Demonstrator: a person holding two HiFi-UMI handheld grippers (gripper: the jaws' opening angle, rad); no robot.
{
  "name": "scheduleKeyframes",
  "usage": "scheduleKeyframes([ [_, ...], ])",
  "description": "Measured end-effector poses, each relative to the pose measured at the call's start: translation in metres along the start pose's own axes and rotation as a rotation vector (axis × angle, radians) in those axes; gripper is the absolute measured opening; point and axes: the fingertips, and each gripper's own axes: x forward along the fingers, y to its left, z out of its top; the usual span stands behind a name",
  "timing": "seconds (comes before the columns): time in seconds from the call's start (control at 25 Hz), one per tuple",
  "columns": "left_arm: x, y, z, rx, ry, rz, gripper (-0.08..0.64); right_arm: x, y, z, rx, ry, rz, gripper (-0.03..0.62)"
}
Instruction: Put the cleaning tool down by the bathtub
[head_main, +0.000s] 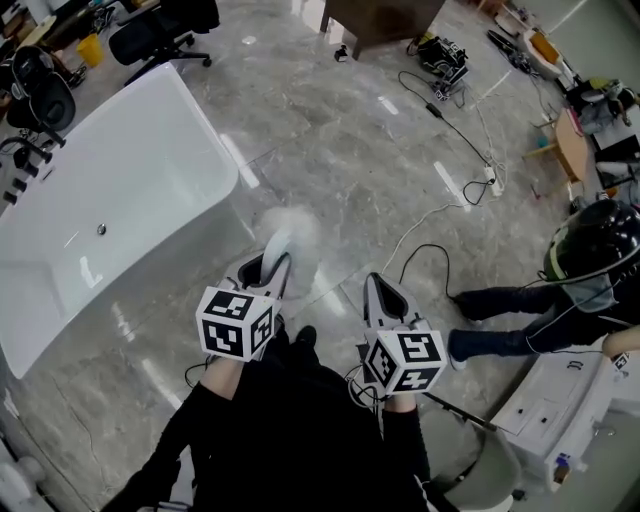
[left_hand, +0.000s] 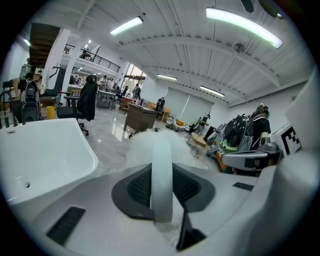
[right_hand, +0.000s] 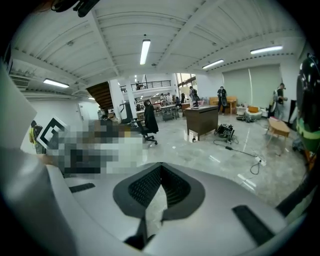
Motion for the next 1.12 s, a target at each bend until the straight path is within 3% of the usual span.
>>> scheduleKeyframes([
  [0.68,0.033,0.036,0.028,-0.013,-0.036,-0.028,0.095,0.017,-0.018,0.010,0.008,0.023,-0.131,0.000],
  [1.12,0.088,0.054,0.057,-0.034,-0.063,0.039,0.095,0.071,-0.063,0.041,-0.007,0.020,-0.090,0.000],
])
